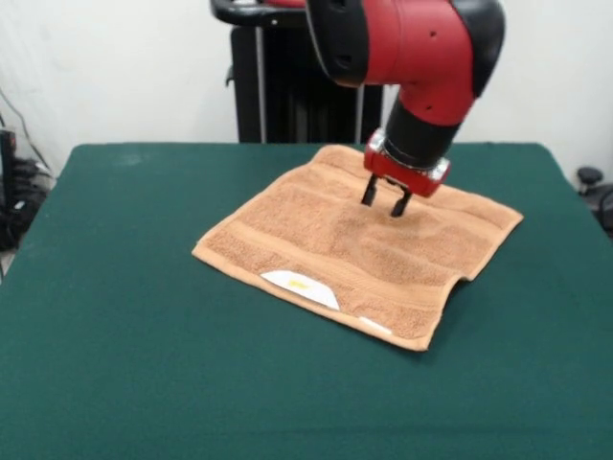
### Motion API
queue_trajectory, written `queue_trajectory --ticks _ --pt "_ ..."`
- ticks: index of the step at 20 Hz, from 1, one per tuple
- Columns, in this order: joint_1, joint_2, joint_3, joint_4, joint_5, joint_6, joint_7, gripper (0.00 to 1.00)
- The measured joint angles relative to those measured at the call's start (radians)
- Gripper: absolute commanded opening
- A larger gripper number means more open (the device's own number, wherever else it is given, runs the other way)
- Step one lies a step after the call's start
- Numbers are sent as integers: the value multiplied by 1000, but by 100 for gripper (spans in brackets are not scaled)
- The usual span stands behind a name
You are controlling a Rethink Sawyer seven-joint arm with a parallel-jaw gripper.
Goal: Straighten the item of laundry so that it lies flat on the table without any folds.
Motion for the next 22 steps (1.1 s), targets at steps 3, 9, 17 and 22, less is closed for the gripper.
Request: queue_trajectory --ticks 3,9,17,22 --pt "-108 -3 81 15 2 24 0 100" --pt "-364 15 277 70 1 52 0 100" --pt "-307 -10 221 103 14 -42 0 100" --pt "-160 -26 82 118 77 -152 0 100"
